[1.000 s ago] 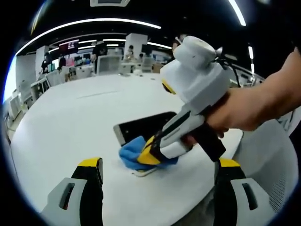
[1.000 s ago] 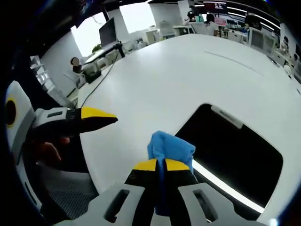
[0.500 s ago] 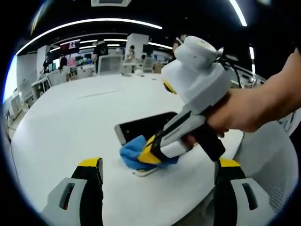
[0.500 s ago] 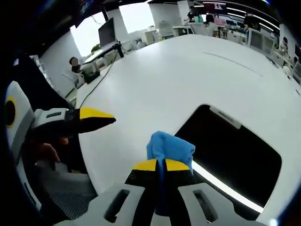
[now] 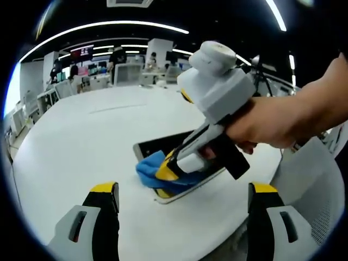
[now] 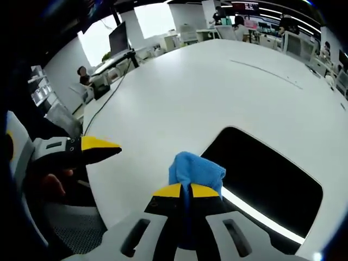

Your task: Wipe the mirror surface with the cleaning cloth until all visible marks leave the cleaned area.

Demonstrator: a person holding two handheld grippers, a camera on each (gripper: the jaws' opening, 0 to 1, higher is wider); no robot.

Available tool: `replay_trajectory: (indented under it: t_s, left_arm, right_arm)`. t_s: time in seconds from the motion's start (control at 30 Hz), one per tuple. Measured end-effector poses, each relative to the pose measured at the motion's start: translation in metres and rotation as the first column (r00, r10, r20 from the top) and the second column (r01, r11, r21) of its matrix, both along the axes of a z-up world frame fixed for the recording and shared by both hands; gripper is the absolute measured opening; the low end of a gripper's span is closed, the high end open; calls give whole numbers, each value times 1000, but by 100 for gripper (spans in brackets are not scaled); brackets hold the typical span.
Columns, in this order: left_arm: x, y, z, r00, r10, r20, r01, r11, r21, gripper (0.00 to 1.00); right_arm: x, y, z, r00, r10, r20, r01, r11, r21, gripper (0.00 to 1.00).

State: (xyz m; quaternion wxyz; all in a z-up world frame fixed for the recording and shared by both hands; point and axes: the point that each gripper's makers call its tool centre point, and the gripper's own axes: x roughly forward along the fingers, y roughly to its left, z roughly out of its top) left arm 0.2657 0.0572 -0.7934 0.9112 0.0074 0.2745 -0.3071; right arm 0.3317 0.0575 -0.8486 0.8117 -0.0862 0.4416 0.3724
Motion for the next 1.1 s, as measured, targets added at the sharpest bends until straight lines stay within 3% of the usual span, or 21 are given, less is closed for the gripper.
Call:
replay_trajectory:
  t_s: [0.8,1.1]
  left_arm:
    - [2,2,-2,1000,7,-2,-7,1000,-2,99]
    - [3,2,-3,1000,11,-1,-11,1000,-6,99]
  right_arm:
    - [50,-2,-2,999,-42,-17,42,999,9,0]
    - [66,1,-3,1000,-23,-9,23,1000,-13,0]
